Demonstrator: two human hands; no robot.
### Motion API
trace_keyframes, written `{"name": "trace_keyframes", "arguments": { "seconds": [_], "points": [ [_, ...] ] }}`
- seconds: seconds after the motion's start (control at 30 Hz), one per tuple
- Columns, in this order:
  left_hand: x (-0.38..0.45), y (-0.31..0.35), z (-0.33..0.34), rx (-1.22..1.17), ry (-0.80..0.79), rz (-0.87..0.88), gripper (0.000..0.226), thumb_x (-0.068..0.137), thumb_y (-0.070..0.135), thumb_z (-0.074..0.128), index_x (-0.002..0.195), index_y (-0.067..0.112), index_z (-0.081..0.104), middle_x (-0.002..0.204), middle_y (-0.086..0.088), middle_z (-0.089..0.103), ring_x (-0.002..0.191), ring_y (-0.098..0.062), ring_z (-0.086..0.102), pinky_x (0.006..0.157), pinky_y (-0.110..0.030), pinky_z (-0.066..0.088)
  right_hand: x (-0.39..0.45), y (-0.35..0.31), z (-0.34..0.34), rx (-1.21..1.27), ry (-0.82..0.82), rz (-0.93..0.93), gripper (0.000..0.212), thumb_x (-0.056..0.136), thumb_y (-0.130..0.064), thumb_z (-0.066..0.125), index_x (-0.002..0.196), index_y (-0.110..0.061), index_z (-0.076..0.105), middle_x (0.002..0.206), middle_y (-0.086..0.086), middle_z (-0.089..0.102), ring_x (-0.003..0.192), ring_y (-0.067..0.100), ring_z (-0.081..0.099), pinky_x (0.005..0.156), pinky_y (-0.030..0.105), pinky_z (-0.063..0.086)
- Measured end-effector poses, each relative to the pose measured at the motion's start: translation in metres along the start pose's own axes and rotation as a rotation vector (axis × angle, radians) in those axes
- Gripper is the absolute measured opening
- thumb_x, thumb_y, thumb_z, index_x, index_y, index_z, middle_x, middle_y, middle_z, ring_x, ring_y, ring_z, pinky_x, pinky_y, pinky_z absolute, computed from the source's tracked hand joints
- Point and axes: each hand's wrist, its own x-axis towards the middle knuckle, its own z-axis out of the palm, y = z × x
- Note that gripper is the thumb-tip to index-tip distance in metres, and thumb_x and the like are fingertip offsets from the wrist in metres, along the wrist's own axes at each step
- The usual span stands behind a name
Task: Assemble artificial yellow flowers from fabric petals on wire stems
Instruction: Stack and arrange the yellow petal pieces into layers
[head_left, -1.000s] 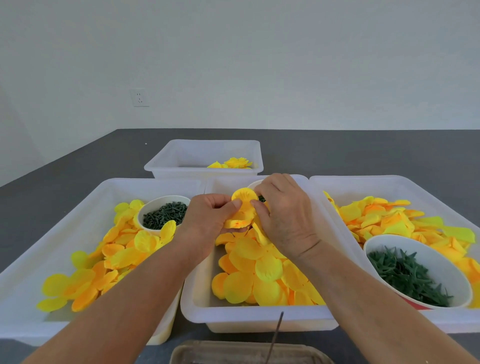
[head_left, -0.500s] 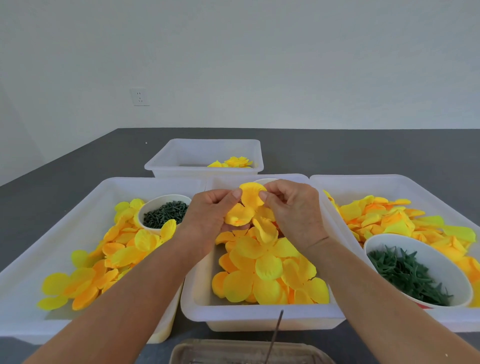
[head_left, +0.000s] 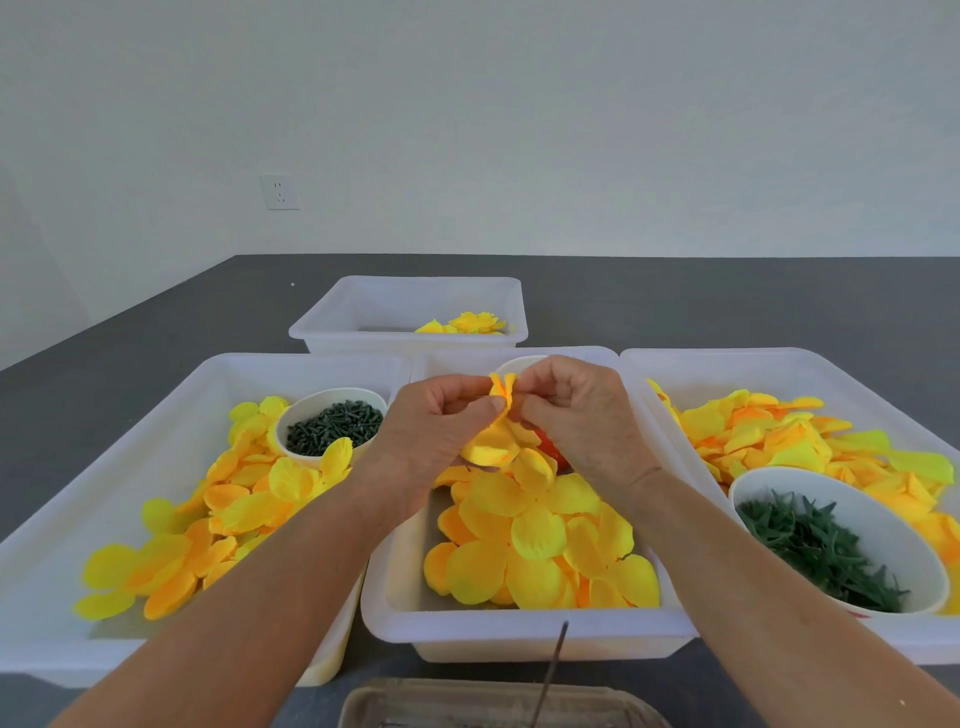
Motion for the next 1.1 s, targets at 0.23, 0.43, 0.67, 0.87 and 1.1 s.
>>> {"name": "trace_keyframes", "arguments": {
  "seconds": [0.23, 0.43, 0.67, 0.87, 1.1],
  "points": [
    [0.0015, -0.0007, 0.0002, 0.012, 0.030, 0.009, 0.030, 0.083, 0.020, 0.068, 0.109, 0.005, 0.066, 0.089, -0.012, 0.071, 0.062, -0.016, 0.068, 0.048, -0.025, 0.052, -0.0020, -0.0041, -0.0008, 0.059, -0.090, 0.018, 0.016, 0.081, -0.023, 0.071, 0.082, -0.007, 0.074, 0.077, 0.011, 0.071, 0.070, 0.020, 0.063, 0.070, 0.034, 0.054],
    [0.0018, 0.0014, -0.0009, -0.029, 0.028, -0.017, 0.015, 0.087, 0.016, 0.063, 0.097, 0.006, 0.069, 0.092, -0.023, 0.067, 0.060, -0.025, 0.069, 0.046, -0.024, 0.051, -0.0021, -0.0038, -0.0006, 0.185, -0.142, 0.067, 0.008, 0.078, -0.019, 0.072, 0.080, -0.011, 0.074, 0.075, 0.004, 0.072, 0.070, 0.011, 0.065, 0.068, 0.025, 0.054],
    [-0.0001, 0.0032, -0.0006, -0.038, 0.013, -0.020, 0.012, 0.091, 0.015, 0.058, 0.093, 0.009, 0.068, 0.094, -0.023, 0.067, 0.060, -0.025, 0.069, 0.046, -0.023, 0.051, -0.0019, -0.0037, -0.0008, 0.193, -0.161, 0.051, 0.004, 0.081, -0.015, 0.069, 0.082, -0.012, 0.073, 0.076, 0.000, 0.071, 0.069, 0.005, 0.065, 0.065, 0.016, 0.052],
    [-0.0023, 0.0055, -0.0013, -0.082, -0.024, -0.020, 0.014, 0.092, 0.014, 0.055, 0.092, 0.008, 0.068, 0.080, -0.014, 0.070, 0.060, -0.025, 0.070, 0.045, -0.022, 0.050, -0.0020, -0.0048, -0.0013, 0.229, -0.166, 0.073, 0.006, 0.081, -0.016, 0.069, 0.083, -0.010, 0.072, 0.076, 0.001, 0.070, 0.067, 0.006, 0.064, 0.063, 0.017, 0.052],
    [-0.0024, 0.0061, -0.0028, -0.132, -0.074, -0.014, 0.017, 0.093, 0.013, 0.053, 0.090, 0.008, 0.068, 0.068, -0.010, 0.071, 0.058, -0.024, 0.069, 0.043, -0.021, 0.048, -0.0017, -0.0072, -0.0031, 0.221, -0.172, 0.092, 0.015, 0.082, -0.017, 0.068, 0.089, -0.004, 0.071, 0.088, 0.014, 0.069, 0.070, 0.012, 0.064, 0.061, 0.020, 0.053]
  ]
}}
